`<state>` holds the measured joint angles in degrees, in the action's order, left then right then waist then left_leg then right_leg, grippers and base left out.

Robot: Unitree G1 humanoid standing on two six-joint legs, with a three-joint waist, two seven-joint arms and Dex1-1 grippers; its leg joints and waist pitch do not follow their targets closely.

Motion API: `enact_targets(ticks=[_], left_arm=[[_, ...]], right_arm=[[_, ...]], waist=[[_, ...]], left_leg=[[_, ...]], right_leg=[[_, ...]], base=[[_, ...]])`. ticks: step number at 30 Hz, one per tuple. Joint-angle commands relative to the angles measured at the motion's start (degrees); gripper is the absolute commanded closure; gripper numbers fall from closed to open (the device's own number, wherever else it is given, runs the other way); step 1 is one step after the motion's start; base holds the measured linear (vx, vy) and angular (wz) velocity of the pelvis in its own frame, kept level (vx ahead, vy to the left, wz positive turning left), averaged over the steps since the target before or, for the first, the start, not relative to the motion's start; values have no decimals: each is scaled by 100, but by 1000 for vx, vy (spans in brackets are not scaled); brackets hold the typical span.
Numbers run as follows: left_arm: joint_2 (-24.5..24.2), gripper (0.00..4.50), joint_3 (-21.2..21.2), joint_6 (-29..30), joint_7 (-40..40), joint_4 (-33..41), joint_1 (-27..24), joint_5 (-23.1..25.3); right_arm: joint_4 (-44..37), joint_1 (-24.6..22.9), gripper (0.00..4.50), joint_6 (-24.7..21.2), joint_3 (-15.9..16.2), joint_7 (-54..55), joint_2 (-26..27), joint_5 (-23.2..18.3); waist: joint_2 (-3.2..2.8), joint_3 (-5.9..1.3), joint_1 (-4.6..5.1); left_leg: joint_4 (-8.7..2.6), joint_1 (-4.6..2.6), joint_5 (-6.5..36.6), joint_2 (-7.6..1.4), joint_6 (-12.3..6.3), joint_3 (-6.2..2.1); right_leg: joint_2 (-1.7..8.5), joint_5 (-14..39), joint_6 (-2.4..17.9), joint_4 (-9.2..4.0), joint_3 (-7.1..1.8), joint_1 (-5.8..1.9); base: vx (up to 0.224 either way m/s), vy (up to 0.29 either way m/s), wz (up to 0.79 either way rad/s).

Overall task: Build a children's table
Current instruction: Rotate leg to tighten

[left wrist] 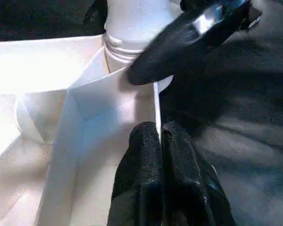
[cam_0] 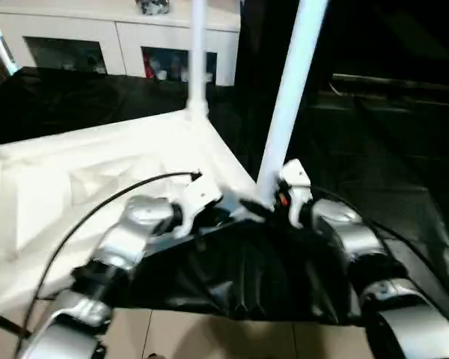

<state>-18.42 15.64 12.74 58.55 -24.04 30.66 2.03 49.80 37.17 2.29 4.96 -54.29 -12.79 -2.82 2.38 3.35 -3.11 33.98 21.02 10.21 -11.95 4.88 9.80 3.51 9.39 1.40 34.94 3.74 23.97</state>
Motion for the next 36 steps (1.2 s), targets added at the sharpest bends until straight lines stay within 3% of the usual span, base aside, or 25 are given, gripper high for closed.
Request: enact_targets(ticks=[1,4,5,9,10,12,17,19,21,26,30,31,33,35,36], left_arm=[[37,450,131,-175,316,333,0,-208],[-135,450,104,-167,529,430,-49,-274],[-199,450,88,-179,599,464,-72,-298],[-376,450,85,-172,800,562,-156,-356],[-392,450,88,-169,816,571,-167,-359],[-520,450,139,-133,944,707,-312,-360],[-567,450,172,-47,1048,844,-410,-436],[-499,450,157,-88,889,756,-369,-375],[-435,450,129,-71,748,724,-346,-347],[-203,450,23,128,241,737,-322,-265],[204,450,-28,306,-647,472,-112,-26],[204,450,-28,306,-647,472,-112,-26],[459,450,-58,407,-1101,317,19,82],[679,450,-95,490,-1442,240,107,141],[764,450,-118,496,-1583,200,141,159]], right_arm=[[-218,-91,65,31,214,-556,-106,-41],[-436,-207,65,-17,353,-1116,-354,-92],[-530,-255,90,-37,394,-1295,-431,-107],[-703,-343,115,-68,425,-1556,-547,-122],[-719,-351,128,-73,424,-1573,-554,-125],[-1033,-522,145,-218,526,-1859,-583,-214],[-1209,-634,174,-283,645,-1924,-585,-205],[-1206,-669,180,-260,642,-1842,-524,-205],[-1172,-687,181,-281,604,-1721,-452,-216],[-896,-664,183,-313,368,-688,-74,-105],[-318,-420,183,-442,-58,1197,576,-61],[-318,-420,183,-442,-58,1197,576,-61],[42,-228,183,-445,-273,2229,914,-45],[282,-81,183,-417,-377,3015,1225,2],[307,-55,183,-362,-361,3120,1336,18]], waist=[[-51,-382,8],[-23,-393,-10],[-30,-393,-16],[-32,-389,-27],[0,-390,-32],[-3,-385,-33],[-10,-376,-21],[31,-375,-6],[21,-382,-23],[9,-371,-4],[16,-368,72],[13,-373,92],[6,-366,115],[26,-388,117],[7,-380,117]], left_leg=[[-396,-54,1371,-146,-265,3],[-389,-50,1286,-143,-280,5],[-385,-52,1268,-142,-290,7],[-384,-52,1224,-149,-303,14],[-384,-51,1209,-147,-307,11],[-393,-56,1247,-158,-303,8],[-401,-59,1351,-145,-247,5],[-395,-55,1376,-138,-230,6],[-393,-57,1278,-143,-239,3],[-407,-48,1278,-130,-152,-4],[-418,-54,1432,-108,23,-28],[-412,-56,1447,-107,14,-29],[-411,-58,1425,-113,-16,-15],[-409,-56,1404,-100,26,-22],[-417,-55,1349,-108,36,-24]], right_leg=[[406,1475,1247,-429,-262,-346],[401,1426,1239,-414,-265,-353],[397,1405,1247,-411,-264,-350],[390,1338,1280,-404,-263,-340],[392,1372,1264,-395,-259,-342],[400,1483,1222,-411,-262,-344],[393,1754,1124,-442,-261,-322],[394,1848,1079,-456,-262,-319],[402,1768,1077,-444,-270,-314],[400,1838,1038,-447,-265,-313],[404,2282,887,-486,-248,-304],[407,2249,894,-490,-255,-298],[396,2150,930,-487,-262,-272],[402,2143,904,-479,-255,-298],[404,2010,928,-467,-259,-287]], base=[[0,0,0],[0,0,0],[0,0,0],[0,0,0],[0,0,0],[0,0,0],[0,0,0],[0,0,0],[0,0,0],[0,0,0],[0,0,0],[0,0,0],[0,0,0],[0,0,0],[0,0,0]])
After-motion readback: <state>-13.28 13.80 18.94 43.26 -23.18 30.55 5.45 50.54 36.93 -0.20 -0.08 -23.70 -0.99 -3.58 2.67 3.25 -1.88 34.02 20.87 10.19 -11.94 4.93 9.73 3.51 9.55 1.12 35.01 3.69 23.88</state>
